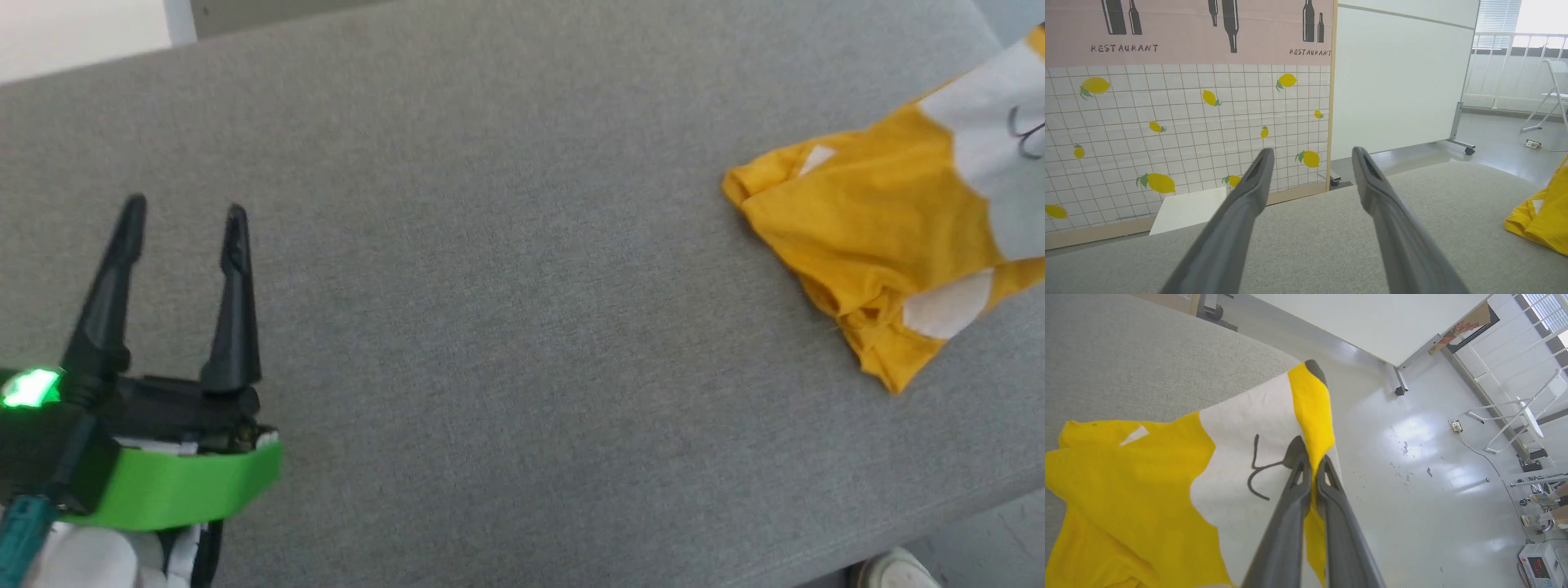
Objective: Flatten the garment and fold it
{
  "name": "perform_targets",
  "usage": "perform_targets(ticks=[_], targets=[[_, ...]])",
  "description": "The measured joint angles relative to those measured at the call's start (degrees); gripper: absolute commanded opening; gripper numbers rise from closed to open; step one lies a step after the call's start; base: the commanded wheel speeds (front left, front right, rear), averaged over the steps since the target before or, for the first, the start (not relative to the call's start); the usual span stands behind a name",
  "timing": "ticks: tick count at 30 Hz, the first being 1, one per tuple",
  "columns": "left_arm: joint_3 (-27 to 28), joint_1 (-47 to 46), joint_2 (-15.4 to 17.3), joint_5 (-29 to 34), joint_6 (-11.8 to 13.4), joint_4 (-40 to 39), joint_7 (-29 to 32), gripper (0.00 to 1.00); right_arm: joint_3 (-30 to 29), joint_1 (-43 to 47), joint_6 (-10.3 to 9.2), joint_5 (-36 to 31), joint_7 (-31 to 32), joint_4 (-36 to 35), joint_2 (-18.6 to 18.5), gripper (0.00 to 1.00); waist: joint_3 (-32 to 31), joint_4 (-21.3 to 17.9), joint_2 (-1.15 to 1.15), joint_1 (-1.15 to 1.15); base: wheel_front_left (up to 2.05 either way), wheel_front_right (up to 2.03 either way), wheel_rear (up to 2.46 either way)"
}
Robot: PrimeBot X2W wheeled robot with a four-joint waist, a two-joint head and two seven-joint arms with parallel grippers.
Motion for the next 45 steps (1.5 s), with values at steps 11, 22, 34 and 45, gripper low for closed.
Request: perform_targets(ticks=[11, 22, 34, 45], targets=[[3.2, -3.9, 2.9, 1.0, -0.6, -4.5, 0.4, 1.00, -8.3, -3.7, 0.01, -5.9, -4.0, 6.0, -3.4, 0.00, 9.8, -0.1, 0.00, 0.01, 0.00, 0.00, 0.00], [4.5, -4.9, 4.2, 1.1, -0.2, -4.9, 1.1, 1.00, -15.6, -7.9, 0.02, -11.6, -9.3, 15.7, -2.7, 0.00, 16.3, 0.3, 0.00, 0.01, 0.00, 0.00, 0.00], [4.3, -4.9, 4.6, 1.2, 0.3, -3.1, 1.1, 1.00, -18.7, -11.1, 0.01, -16.4, -14.1, 23.9, -0.8, 1.00, 16.2, 1.9, 0.00, 0.00, 0.00, 0.00, 0.00], [2.4, -3.2, 1.1, 0.4, 0.9, 1.5, -0.7, 1.00, -19.1, -12.2, 0.01, -15.7, -21.8, 26.6, 1.8, 1.00, 10.7, 3.2, 0.00, 0.00, 0.00, 0.00, 0.00]])
